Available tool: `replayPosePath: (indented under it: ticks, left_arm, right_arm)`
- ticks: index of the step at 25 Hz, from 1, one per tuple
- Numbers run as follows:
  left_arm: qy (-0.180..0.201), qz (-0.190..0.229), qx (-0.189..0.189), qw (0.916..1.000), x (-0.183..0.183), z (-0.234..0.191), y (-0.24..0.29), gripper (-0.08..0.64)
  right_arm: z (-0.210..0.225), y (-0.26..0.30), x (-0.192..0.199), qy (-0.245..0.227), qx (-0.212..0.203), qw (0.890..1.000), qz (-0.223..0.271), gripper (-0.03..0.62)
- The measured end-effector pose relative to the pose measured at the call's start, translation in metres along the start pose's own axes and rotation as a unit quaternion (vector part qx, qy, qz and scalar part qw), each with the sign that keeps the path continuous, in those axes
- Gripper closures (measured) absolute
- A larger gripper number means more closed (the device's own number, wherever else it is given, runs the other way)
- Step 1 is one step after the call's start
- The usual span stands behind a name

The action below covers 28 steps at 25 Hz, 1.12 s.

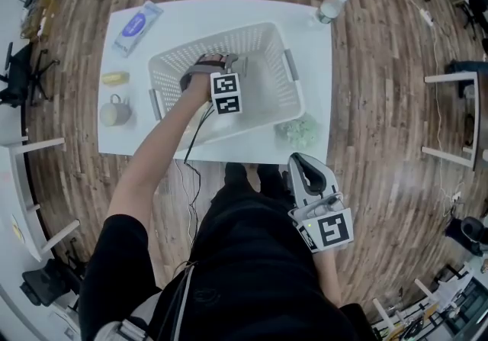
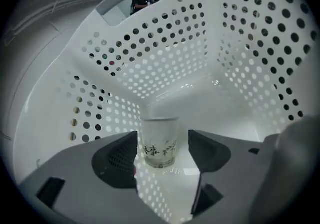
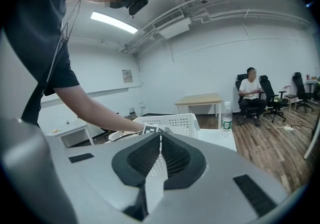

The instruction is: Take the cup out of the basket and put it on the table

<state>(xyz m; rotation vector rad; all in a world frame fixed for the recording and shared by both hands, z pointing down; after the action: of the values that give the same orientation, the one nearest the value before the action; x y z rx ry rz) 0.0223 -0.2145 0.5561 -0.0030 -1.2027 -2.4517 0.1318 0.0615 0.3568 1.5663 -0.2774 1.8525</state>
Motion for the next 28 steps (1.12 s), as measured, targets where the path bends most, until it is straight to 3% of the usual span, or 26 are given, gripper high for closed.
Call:
replayPosePath:
  ticks: [10, 14, 28]
  left_arm:
    - [0.002, -0.031, -0.009, 0.9995, 0.002, 0.008, 0.031, 0.227]
    - [0.001, -0.031, -0.023, 0.9993, -0.001, 0.01, 0.032, 0.263]
    - [-0.011, -0.017, -0.053, 0.9984, -0.008, 0.003, 0.018, 0.282]
  right_arm:
    - [0.005, -0.005, 0.003, -0.001, 0.004, 1.0, -0.015, 0.566]
    - [0.005, -0.01, 0.002, -0.002, 0.005, 1.0, -0.02, 0.566]
    - [0.011, -0.014, 0.005, 0.0, 0.006, 1.0, -0.011, 0.566]
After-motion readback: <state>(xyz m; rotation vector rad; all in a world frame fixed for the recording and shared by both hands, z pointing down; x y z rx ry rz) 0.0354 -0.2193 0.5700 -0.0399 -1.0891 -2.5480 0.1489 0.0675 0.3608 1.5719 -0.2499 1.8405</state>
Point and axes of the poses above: the fingertips, and each gripper's own axes: y forward along the fingers, z to its right, x out of its underside, the point moved 8 cm from there along -y, backward along the fingers, and after that the axes turned 15 degrees about -x, right-handed, at the moved point
